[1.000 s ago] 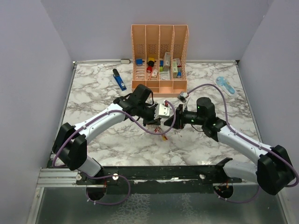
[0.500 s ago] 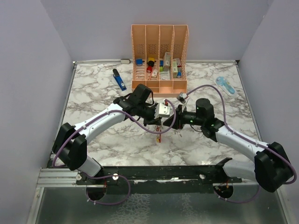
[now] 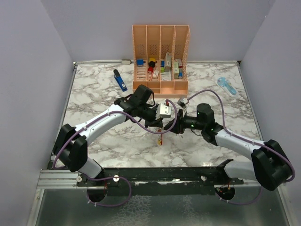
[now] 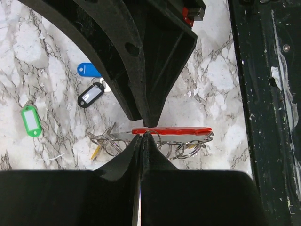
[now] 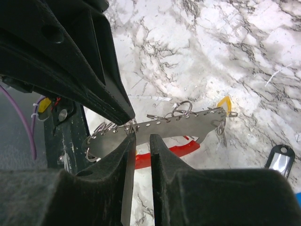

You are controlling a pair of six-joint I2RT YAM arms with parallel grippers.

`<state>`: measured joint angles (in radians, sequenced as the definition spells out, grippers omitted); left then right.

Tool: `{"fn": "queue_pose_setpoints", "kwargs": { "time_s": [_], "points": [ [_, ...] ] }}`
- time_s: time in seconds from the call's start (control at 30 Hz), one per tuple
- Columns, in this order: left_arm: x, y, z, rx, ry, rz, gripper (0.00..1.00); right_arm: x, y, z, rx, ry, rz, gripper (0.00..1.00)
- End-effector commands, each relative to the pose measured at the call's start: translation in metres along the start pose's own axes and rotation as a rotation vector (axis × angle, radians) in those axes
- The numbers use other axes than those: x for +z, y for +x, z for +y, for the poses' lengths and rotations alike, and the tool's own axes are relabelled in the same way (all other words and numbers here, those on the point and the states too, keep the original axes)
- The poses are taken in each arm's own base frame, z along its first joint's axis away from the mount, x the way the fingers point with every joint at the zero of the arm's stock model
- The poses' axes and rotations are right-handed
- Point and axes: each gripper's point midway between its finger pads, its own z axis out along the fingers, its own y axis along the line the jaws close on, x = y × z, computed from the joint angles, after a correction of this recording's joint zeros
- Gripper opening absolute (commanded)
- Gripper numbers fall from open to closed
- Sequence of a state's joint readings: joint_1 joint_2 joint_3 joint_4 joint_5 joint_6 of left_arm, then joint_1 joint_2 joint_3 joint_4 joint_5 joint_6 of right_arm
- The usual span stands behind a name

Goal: Put the keys on the keyring

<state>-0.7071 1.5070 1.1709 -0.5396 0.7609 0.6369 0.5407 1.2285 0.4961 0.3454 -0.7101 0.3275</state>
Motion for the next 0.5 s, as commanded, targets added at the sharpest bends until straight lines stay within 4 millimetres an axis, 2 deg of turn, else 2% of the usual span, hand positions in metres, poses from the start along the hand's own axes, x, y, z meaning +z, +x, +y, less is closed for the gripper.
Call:
{"fn": "queue_pose_setpoints", "kwargs": {
  "time_s": [0.0, 0.47],
  "points": [
    [-0.0114, -0.0298, -0.0045, 0.035, 0.008, -0.088, 0.00, 0.0024, -0.0115, 0.0079, -0.053, -0.059, -0.051, 0.20],
    [-0.0095, -0.0320, -0.0037, 0.026, 0.007, -0.104, 0.00, 0.0107, -0.0065, 0.0132, -0.057, -0.098, -0.057, 0.20]
  ]
}}
